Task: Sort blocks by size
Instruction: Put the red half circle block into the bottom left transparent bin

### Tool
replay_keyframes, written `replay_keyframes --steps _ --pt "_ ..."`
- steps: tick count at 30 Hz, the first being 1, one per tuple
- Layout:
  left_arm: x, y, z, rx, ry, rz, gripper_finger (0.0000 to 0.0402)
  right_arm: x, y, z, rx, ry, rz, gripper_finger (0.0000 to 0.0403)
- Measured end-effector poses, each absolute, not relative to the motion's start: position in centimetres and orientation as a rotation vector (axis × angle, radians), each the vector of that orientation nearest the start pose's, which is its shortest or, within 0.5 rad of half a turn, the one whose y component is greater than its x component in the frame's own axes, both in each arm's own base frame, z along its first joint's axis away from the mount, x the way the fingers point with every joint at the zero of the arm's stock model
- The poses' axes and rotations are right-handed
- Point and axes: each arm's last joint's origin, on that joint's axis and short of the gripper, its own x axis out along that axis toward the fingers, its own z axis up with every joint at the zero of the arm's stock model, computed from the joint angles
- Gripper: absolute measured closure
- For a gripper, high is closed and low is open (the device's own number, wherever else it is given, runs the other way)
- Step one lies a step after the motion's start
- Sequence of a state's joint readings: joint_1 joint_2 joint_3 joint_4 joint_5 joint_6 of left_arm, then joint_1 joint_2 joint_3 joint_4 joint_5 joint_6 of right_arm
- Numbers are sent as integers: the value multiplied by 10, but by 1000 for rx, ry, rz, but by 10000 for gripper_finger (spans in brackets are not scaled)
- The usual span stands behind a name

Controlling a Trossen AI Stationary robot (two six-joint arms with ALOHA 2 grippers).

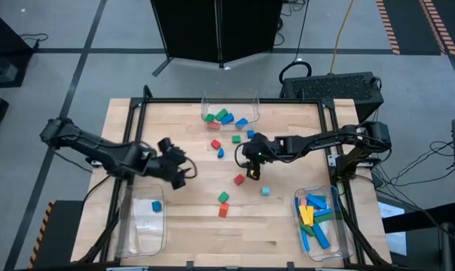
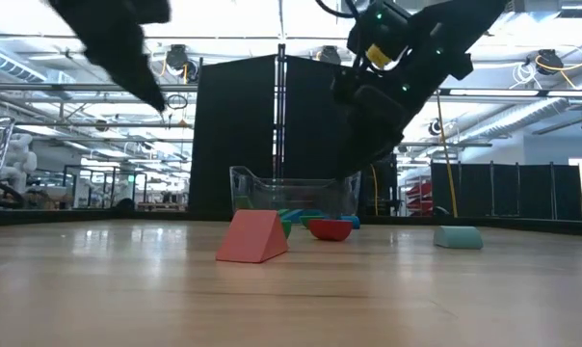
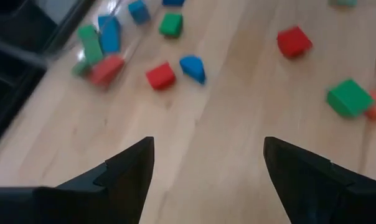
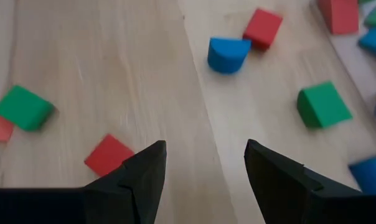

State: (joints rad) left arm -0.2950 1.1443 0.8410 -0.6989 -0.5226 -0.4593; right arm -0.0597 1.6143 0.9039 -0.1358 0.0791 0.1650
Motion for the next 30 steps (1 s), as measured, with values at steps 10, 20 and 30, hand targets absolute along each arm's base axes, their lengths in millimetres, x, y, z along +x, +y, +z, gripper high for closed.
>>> replay_keyframes --steps 10,20,30 --pt "266 -17 222 186 840 286 100 306 -14 170 92 959 -303 193" --pt "295 39 200 251 817 189 100 265 -13 162 142 929 -363 193" --pt "300 90 165 311 887 91 100 243 -12 167 192 820 -334 193"
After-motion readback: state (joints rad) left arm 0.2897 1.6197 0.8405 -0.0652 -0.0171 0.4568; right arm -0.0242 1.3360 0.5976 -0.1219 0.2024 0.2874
